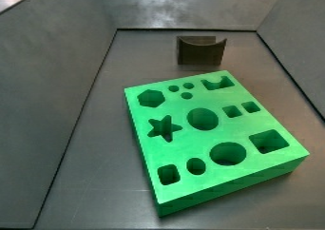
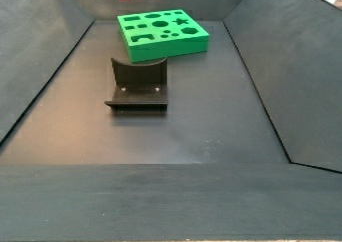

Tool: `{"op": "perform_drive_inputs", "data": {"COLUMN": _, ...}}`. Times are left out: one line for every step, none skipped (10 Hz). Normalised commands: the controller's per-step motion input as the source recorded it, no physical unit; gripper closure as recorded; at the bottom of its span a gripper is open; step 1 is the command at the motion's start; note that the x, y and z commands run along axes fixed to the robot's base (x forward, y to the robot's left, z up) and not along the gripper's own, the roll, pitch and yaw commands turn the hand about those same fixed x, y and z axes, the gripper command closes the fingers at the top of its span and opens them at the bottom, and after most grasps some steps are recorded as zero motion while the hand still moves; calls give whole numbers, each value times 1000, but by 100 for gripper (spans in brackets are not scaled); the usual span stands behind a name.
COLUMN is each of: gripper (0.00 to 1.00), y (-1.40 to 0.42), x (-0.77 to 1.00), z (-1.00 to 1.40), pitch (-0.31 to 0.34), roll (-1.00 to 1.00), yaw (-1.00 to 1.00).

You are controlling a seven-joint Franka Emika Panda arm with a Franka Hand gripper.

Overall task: Pick up the double-square object. Move up. Rotate the double-square object. Place the double-square object on the fixture. Regrasp the double-square object. Move to above the board. Insert the double-square object.
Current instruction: Move to above the board.

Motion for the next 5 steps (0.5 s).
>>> {"op": "perform_drive_inputs", "data": {"gripper": 100, "y": -67, "x": -4, "z": 1000, "pitch": 78, "roll": -32, "yaw": 75}}
{"op": "perform_drive_inputs", "data": {"gripper": 100, "y": -67, "x": 0, "z": 1000, "pitch": 80, "roll": -35, "yaw": 70}}
{"op": "perform_drive_inputs", "data": {"gripper": 100, "y": -62, "x": 8, "z": 1000, "pitch": 85, "roll": -37, "yaw": 68}}
{"op": "perform_drive_inputs", "data": {"gripper": 100, "y": -53, "x": 10, "z": 954, "pitch": 88, "roll": -42, "yaw": 69}}
{"op": "perform_drive_inputs", "data": {"gripper": 100, "y": -38, "x": 12, "z": 736, "pitch": 93, "roll": -46, "yaw": 70}}
